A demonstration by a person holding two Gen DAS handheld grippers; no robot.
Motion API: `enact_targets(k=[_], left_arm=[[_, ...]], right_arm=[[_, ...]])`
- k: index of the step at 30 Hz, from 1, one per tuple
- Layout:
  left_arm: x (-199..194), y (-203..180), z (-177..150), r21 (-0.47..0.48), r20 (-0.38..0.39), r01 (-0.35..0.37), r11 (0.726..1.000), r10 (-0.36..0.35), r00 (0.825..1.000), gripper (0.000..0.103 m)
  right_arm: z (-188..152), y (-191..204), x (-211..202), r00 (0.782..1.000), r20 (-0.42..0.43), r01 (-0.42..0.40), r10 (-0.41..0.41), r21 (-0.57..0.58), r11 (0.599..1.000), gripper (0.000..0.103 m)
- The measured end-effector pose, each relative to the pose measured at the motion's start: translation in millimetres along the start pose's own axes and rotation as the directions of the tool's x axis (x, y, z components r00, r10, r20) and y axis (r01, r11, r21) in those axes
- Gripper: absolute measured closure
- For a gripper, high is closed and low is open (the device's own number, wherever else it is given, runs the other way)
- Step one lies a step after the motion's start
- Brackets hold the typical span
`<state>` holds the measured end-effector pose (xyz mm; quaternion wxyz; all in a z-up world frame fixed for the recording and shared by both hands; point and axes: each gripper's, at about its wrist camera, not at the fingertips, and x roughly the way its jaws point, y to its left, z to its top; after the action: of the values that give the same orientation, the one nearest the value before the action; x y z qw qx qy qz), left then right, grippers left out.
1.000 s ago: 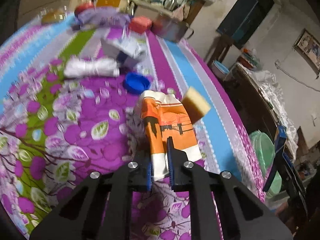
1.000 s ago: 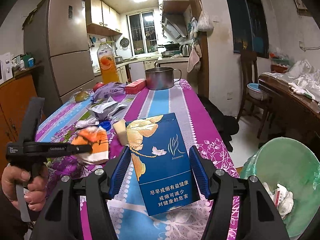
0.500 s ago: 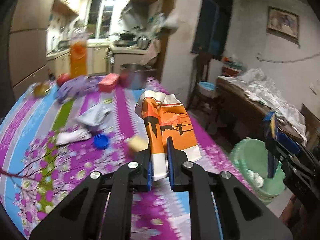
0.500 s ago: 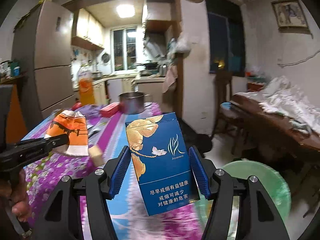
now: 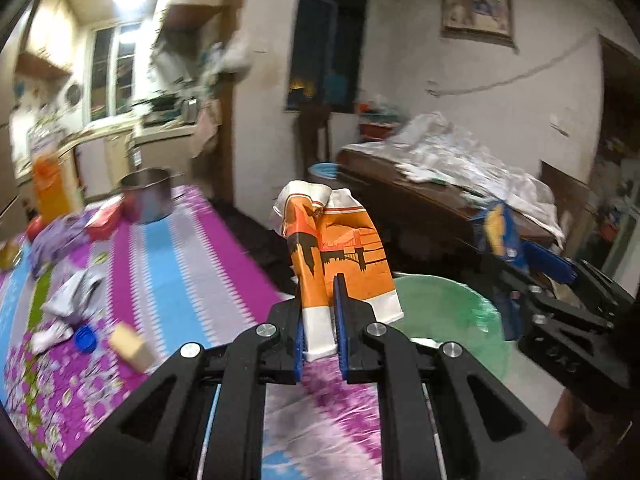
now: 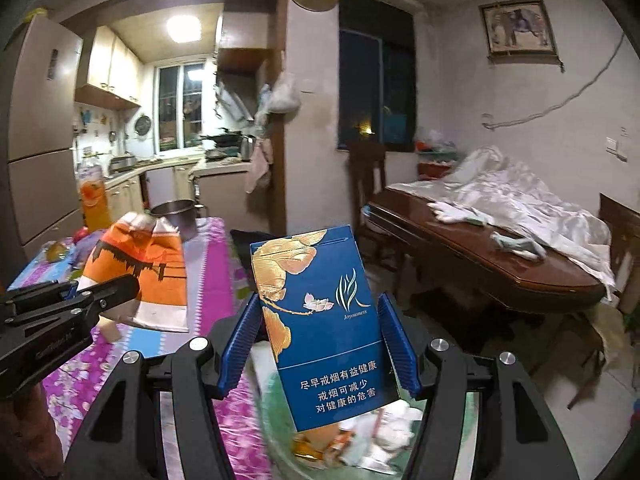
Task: Collect trash
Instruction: 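Carry the orange-white wrapper and blue cigarette box over the green bin, then open both grippers to drop the wrapper and cigarette box into the bin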
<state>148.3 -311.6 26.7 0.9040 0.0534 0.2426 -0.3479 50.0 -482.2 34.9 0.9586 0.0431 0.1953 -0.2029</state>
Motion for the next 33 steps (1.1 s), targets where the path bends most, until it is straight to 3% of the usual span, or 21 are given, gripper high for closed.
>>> enact_targets(k=[9, 15, 23, 29, 33], left_arm=[[38, -48, 7, 0.129, -0.095, 0.112, 0.985, -0.1, 0.99, 0.092], [68, -69, 12, 0.181, -0.193, 0.168, 0.969, -0.133, 0.972, 0.092], [111, -84, -2, 0.225, -0.371, 0.226, 0.948, -0.131, 0.919, 0.092], [135, -90, -22, 0.239, -0.449, 0.216, 0.947, -0.09, 0.889, 0.092], [142, -86, -28, 0.242, -0.471, 0.206, 0.948, -0.07, 0.879, 0.092]], right_arm=[[-2, -57, 11, 0.995, -0.077, 0.073, -0.07, 0.029, 0.997, 0.041], [-12, -90, 39, 0.982, -0.184, 0.058, -0.043, 0.078, 0.995, 0.041], [-34, -122, 96, 0.937, -0.349, 0.039, 0.013, 0.141, 0.989, 0.041], [-45, -134, 128, 0.903, -0.428, 0.036, 0.033, 0.152, 0.988, 0.041], [-50, -139, 138, 0.894, -0.447, 0.044, 0.03, 0.153, 0.987, 0.041]])
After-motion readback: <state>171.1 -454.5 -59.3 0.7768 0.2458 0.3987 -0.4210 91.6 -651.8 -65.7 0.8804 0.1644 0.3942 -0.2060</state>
